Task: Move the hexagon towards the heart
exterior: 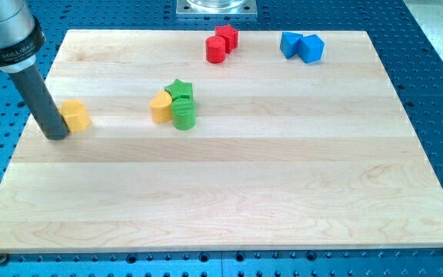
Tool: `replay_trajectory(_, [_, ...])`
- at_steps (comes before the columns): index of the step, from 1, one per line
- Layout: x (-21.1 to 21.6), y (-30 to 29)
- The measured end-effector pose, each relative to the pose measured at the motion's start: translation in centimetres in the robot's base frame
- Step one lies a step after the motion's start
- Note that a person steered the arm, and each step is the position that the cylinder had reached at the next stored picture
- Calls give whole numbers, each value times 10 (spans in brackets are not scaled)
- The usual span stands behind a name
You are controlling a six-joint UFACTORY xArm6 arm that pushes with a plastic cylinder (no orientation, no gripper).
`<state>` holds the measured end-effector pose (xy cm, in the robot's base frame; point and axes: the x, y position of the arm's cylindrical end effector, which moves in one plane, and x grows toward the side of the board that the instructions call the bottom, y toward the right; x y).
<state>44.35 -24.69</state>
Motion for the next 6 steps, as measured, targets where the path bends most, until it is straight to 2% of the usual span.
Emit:
replay_trajectory(1, [-18, 44])
replay_trajectory(2, [-34, 40])
replay_trajectory(3, [-49, 6])
replay_trajectory(4, [-55, 79])
replay_trajectory(5, [-65, 86])
replay_trajectory(6, [-109, 81])
